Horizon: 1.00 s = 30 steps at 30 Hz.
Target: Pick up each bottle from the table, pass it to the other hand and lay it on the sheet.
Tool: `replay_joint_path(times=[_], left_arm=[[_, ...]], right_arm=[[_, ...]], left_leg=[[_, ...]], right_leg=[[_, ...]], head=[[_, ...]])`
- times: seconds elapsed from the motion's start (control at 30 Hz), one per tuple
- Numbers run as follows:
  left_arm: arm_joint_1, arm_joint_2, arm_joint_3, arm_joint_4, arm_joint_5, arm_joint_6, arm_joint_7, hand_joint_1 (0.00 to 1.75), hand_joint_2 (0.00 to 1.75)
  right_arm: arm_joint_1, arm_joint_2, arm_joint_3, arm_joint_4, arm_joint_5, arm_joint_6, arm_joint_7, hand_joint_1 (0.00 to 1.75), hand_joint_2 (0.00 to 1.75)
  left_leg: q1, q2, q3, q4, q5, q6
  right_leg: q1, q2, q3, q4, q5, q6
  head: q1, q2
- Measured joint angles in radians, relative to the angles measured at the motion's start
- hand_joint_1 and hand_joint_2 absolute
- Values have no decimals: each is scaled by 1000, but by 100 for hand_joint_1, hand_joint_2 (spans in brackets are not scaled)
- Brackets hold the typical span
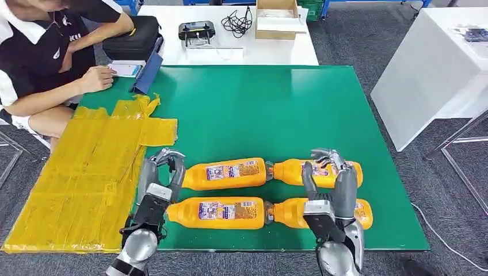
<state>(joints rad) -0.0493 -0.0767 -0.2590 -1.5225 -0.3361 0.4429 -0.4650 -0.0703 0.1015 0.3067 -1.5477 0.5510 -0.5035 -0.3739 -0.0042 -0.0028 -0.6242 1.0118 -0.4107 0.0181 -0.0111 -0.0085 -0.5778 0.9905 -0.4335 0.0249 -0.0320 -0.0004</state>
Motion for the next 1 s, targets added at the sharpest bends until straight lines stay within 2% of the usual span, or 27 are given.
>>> replay_joint_path(times=[0.07, 0.2, 0.23, 0.27, 0.33, 0.37, 0.43, 0.47, 0.57, 0.67, 0.87, 1.0], left_arm=[[-17, 2, 3, 0, 0, -3, 1, 61, 175], [-32, 2, 7, 0, -1, -4, 3, 61, 175], [-33, 3, 8, 0, -1, -4, 3, 12, 175], [-35, 3, 8, 0, -2, -4, 3, 0, 175], [-40, 3, 8, 1, -2, -4, 4, 0, 175], [-42, 3, 9, 2, -2, -4, 4, 0, 175], [-45, 4, 10, 3, -8, -5, 5, 0, 175], [-48, 4, 11, 3, -14, -7, 6, 0, 175], [-70, 3, 6, 6, -28, -25, 13, 0, 175], [-87, 3, -2, 7, -4, -55, 6, 0, 175], [-119, 3, -22, 6, 54, -106, -14, 0, 175], [-138, 3, -26, 6, 73, -122, -20, 0, 175]], right_arm=[[-32, -3, 6, 29, 54, -4, 18, 0, 175], [-64, -8, 14, 64, 65, -8, 28, 0, 175], [-67, -8, 14, 69, 66, -10, 28, 0, 175], [-71, -9, 15, 72, 67, -11, 28, 0, 175], [-79, -11, 19, 86, 69, -12, 28, 0, 175], [-84, -12, 21, 91, 69, -12, 28, 0, 0], [-95, -16, 27, 105, 135, -16, 61, 0, 0], [-106, -17, 33, 113, 178, -14, 82, 0, 175], [-167, -18, 76, 177, 291, 37, 138, 0, 175], [-224, -16, 114, 235, 312, 63, 140, 0, 175], [-354, -11, 220, 416, 359, 212, 176, 0, 175], [-427, 6, 263, 551, 360, 231, 171, 0, 175]], left_leg=[[0, 0, 0, 0, 0, 0], [0, 0, 0, 0, 0, 0], [0, 0, 0, 0, 0, 0], [0, 0, 0, 0, 0, 0], [0, 0, -1, 0, 0, 0], [0, 0, -1, 0, 0, 0], [0, 0, -1, 0, 0, 0], [0, 0, -2, 0, 0, 0], [0, 0, -1, 0, 1, 0], [0, 0, -2, 0, 2, -1], [0, 0, -2, 0, 3, -1], [0, -1, -2, 0, 3, -1]], right_leg=[[0, 0, 0, 0, 0, 0], [0, -1, 0, 0, 0, 0], [0, -1, 0, 0, 0, 0], [0, -1, 0, 0, 0, 0], [0, -1, -1, 0, 0, 0], [0, -1, -1, 0, 0, 0], [0, -1, -1, 0, 0, 0], [0, -1, -1, 0, 0, 0], [0, -1, -1, 0, 0, 0], [0, -1, -1, 0, 1, 0], [0, -1, -1, 1, 1, 0], [0, -1, -1, 1, 1, 0]], head=[[0, 0], [0, 0], [0, 0], [0, 0], [0, 0], [0, 0], [0, 0], [0, 0], [0, 0], [0, 0], [0, 0], [0, 0]])
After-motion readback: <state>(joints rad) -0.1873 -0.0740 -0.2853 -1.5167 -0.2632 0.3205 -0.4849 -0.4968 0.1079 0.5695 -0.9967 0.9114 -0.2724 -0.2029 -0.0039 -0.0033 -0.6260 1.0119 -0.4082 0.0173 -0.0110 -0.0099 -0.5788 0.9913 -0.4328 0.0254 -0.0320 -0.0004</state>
